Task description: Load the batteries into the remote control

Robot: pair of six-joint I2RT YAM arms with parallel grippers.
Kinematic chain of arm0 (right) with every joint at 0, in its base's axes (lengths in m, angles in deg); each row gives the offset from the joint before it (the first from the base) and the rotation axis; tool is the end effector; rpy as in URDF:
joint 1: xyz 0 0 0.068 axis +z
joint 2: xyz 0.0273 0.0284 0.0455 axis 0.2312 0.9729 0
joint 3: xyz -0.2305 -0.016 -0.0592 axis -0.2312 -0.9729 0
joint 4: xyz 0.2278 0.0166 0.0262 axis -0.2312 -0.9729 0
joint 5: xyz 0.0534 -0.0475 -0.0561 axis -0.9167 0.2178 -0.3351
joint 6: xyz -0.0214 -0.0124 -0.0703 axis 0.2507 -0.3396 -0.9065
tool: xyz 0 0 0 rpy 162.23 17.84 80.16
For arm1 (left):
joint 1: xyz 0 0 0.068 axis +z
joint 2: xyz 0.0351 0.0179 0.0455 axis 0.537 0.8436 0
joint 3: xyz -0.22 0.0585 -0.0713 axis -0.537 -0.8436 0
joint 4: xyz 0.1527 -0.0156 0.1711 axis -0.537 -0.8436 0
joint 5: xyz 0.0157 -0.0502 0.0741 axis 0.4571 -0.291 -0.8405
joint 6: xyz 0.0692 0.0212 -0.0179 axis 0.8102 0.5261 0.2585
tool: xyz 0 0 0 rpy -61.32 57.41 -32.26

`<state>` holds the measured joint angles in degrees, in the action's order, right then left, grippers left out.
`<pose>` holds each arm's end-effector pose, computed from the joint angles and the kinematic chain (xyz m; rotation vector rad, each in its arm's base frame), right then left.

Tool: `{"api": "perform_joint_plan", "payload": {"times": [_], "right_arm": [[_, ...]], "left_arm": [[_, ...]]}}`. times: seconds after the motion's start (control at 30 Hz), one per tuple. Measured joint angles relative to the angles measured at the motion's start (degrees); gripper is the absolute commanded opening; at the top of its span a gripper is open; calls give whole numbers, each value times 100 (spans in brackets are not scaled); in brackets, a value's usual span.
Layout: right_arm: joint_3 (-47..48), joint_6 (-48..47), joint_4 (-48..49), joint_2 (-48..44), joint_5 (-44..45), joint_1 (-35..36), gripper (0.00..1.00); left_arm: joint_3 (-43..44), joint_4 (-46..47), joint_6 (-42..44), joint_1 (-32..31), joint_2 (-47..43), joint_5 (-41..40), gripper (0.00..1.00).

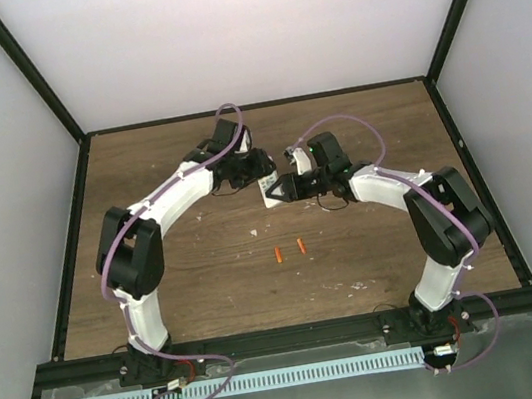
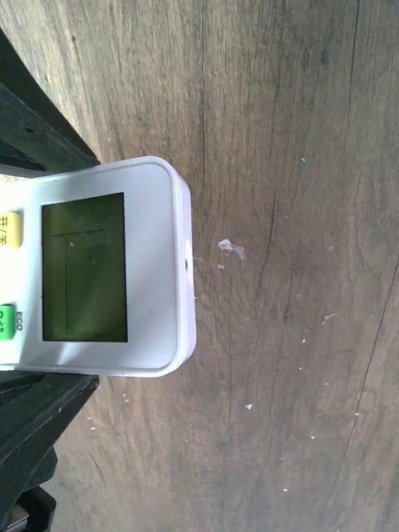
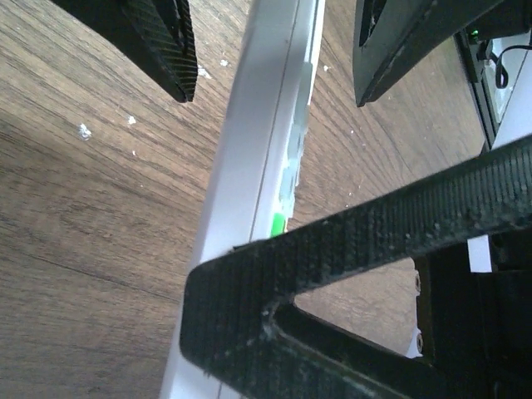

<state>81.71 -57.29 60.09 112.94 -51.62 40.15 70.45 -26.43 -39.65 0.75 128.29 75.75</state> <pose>0.2911 0.1880 0.1665 -0.4118 2.3723 1.1532 0.3324 -0.2235 0.1976 -0.0611 2.6225 -0.7993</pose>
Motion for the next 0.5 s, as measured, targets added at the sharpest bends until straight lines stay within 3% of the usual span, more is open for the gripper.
{"api": "perform_joint_plan", "payload": {"times": [0.13, 0.5], "right_arm": [[63, -44, -2, 11, -68, 2, 31], [155, -72, -72, 81, -129, 4, 22]], "left_arm": [[-70, 33, -85, -15, -66, -31, 7], [-133, 87, -262, -31, -157, -323, 7]]}}
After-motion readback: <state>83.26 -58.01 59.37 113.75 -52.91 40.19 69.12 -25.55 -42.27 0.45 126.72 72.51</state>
